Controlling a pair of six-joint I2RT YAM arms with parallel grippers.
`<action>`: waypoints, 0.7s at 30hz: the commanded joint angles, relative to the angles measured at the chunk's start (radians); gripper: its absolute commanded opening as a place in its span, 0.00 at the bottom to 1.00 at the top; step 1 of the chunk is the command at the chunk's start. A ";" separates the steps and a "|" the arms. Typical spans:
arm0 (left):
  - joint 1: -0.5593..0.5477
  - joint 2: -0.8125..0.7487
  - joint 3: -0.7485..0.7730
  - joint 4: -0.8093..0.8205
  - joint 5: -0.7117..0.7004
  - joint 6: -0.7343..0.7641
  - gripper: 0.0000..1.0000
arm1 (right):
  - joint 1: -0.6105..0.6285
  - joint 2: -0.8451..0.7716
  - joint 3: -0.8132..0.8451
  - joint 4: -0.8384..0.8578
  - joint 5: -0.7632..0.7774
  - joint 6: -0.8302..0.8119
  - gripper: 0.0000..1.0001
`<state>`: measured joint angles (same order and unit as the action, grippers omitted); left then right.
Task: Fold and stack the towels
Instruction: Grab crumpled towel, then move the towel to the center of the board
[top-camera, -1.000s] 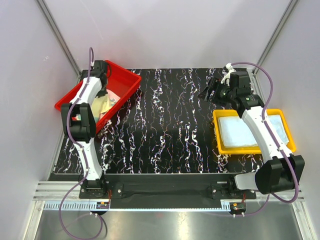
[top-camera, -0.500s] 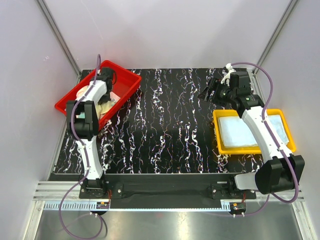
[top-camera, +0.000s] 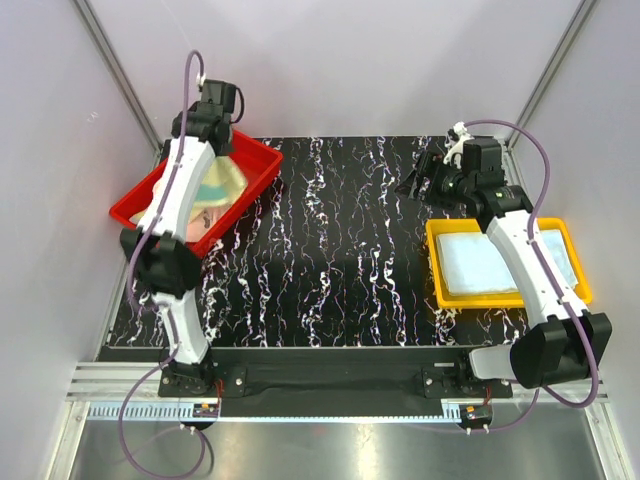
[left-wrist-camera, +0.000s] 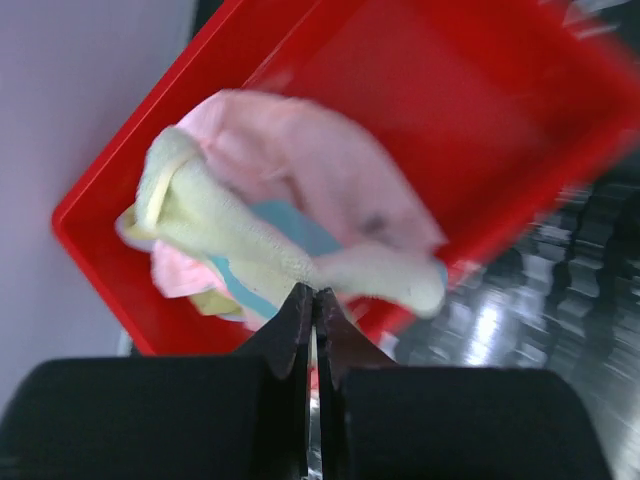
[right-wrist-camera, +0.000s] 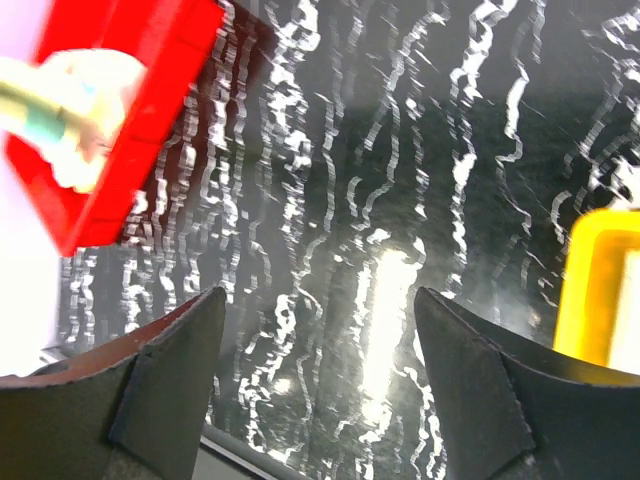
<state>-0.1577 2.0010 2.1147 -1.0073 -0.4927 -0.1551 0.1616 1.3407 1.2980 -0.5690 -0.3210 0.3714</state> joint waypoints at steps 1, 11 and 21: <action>-0.112 -0.305 0.049 -0.004 0.202 -0.046 0.00 | 0.001 -0.035 0.058 0.029 -0.059 0.027 0.84; -0.377 -0.720 -1.009 0.550 0.644 -0.320 0.00 | -0.002 0.026 -0.080 0.103 -0.253 0.141 1.00; -0.503 -0.628 -1.325 0.762 0.685 -0.505 0.34 | 0.009 0.136 -0.082 -0.020 0.055 -0.003 0.98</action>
<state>-0.6659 1.4292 0.7353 -0.4034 0.1871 -0.6014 0.1623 1.4094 1.1934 -0.5663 -0.3851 0.4305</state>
